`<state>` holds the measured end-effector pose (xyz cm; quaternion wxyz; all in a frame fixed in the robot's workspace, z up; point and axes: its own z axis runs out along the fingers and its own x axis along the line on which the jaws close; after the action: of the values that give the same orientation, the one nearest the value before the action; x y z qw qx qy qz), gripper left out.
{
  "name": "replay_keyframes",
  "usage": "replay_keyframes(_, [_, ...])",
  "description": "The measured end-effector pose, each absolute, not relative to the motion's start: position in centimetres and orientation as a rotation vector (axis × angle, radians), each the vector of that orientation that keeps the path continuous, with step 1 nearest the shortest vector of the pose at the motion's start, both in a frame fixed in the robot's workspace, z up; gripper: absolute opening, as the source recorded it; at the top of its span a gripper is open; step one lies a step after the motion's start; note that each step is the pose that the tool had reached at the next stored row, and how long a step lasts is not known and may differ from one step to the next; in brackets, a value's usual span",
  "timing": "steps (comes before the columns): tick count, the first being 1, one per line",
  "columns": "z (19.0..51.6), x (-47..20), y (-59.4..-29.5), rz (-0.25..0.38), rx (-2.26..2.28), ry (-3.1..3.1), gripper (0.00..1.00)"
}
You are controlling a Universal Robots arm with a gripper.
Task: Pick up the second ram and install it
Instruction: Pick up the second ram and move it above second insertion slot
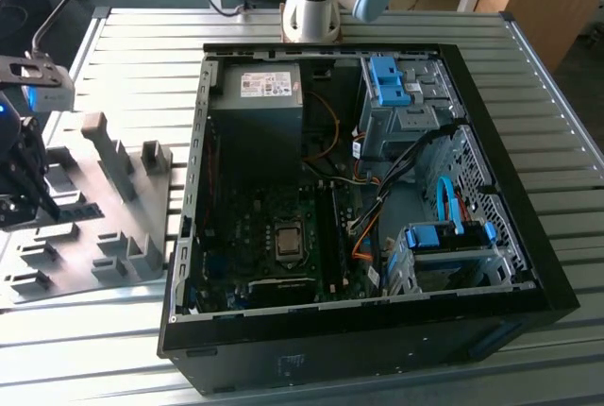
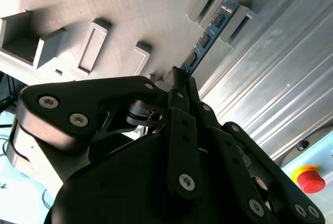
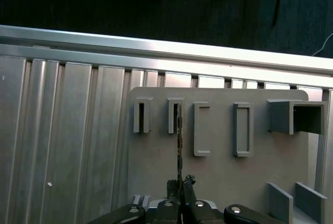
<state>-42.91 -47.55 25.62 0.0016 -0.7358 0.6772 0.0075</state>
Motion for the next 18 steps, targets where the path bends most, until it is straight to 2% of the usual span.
replay_keyframes(18, [28.1,-42.9,-47.5,0.024,-2.309,2.125,0.14])
